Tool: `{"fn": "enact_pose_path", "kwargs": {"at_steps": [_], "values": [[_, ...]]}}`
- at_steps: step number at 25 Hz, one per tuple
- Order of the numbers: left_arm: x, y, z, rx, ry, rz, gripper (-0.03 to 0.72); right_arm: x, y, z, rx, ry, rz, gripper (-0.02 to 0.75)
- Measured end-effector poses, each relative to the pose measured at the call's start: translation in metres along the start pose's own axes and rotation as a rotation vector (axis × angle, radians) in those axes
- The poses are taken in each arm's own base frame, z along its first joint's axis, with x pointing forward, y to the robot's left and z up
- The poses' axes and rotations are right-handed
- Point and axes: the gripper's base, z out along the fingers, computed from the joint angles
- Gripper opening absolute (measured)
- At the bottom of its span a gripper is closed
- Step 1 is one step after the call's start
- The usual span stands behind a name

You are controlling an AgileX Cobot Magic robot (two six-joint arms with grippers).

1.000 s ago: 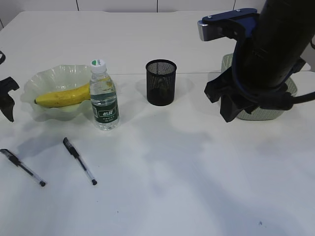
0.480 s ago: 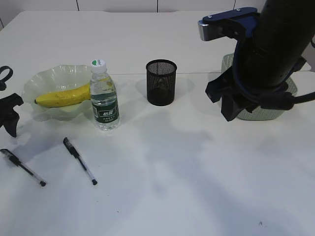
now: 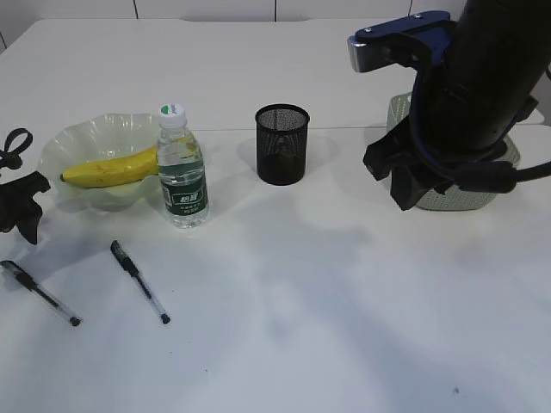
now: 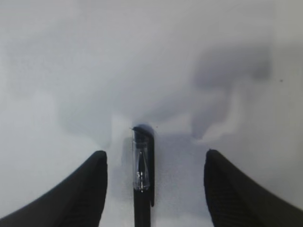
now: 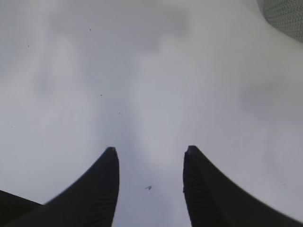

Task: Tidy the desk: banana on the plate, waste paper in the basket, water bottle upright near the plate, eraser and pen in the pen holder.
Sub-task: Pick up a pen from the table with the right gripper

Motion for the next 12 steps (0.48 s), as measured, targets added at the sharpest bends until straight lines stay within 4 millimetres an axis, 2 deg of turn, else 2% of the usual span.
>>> {"fn": "enact_pose_path", "kwargs": {"at_steps": [12], "values": [[-0.0025, 0.0003, 0.0072, -0.001, -0.009, 0.012, 0.447, 0.0, -0.0002, 0.0, 0.002, 0.0, -0.013, 0.337]]}}
